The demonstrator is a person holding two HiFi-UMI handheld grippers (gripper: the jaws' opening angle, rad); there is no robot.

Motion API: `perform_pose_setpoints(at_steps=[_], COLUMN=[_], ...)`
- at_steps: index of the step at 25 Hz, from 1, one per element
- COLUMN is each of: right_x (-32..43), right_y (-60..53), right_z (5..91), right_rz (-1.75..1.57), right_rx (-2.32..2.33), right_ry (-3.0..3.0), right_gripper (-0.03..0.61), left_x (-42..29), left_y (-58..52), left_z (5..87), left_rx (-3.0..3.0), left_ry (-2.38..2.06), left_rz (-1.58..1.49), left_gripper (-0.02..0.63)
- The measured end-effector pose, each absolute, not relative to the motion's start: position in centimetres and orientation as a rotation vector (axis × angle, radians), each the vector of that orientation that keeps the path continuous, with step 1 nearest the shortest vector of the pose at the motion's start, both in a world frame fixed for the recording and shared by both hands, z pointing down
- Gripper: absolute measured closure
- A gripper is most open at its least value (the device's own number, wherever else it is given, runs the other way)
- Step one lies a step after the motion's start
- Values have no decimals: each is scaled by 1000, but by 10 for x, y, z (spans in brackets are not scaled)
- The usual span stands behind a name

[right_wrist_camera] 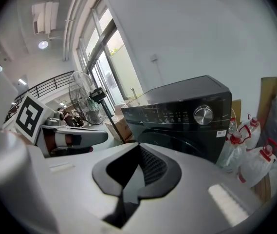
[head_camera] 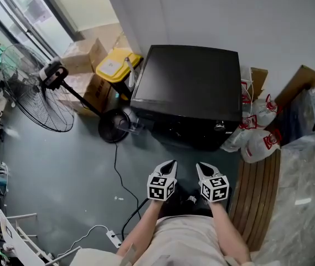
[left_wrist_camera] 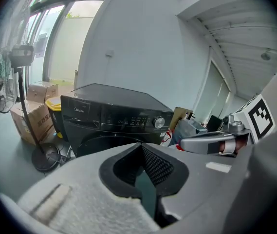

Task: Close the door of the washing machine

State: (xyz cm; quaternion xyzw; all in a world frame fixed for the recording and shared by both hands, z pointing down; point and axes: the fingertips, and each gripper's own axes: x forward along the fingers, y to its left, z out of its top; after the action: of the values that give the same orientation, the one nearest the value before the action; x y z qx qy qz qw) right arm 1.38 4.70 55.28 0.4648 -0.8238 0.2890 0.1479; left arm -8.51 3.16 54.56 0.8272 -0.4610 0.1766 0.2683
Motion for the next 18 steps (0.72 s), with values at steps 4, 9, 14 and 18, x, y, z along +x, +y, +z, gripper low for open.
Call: perform_pose_setpoints(at_steps=[4, 9, 14, 18], right_x=[18, 22, 27, 36], right_y=[48, 52, 52, 51], right_z=[552, 555, 554, 554], right_rz=[833, 843, 834, 853], right_rx=[1355, 1372, 1402, 1452], right_ry=[-2363, -2350, -2344, -2332], right_gripper=[577, 577, 577, 577], left_x=[-84, -81, -92, -94], left_y=[31, 35, 30, 33], left_z=[547, 548, 549, 546], left_rx=[2237, 2247, 2216, 2212], left_ry=[-1234, -1225, -1267, -1277], left_rz=[484, 501, 474, 462], left_gripper=[607, 607, 607, 607])
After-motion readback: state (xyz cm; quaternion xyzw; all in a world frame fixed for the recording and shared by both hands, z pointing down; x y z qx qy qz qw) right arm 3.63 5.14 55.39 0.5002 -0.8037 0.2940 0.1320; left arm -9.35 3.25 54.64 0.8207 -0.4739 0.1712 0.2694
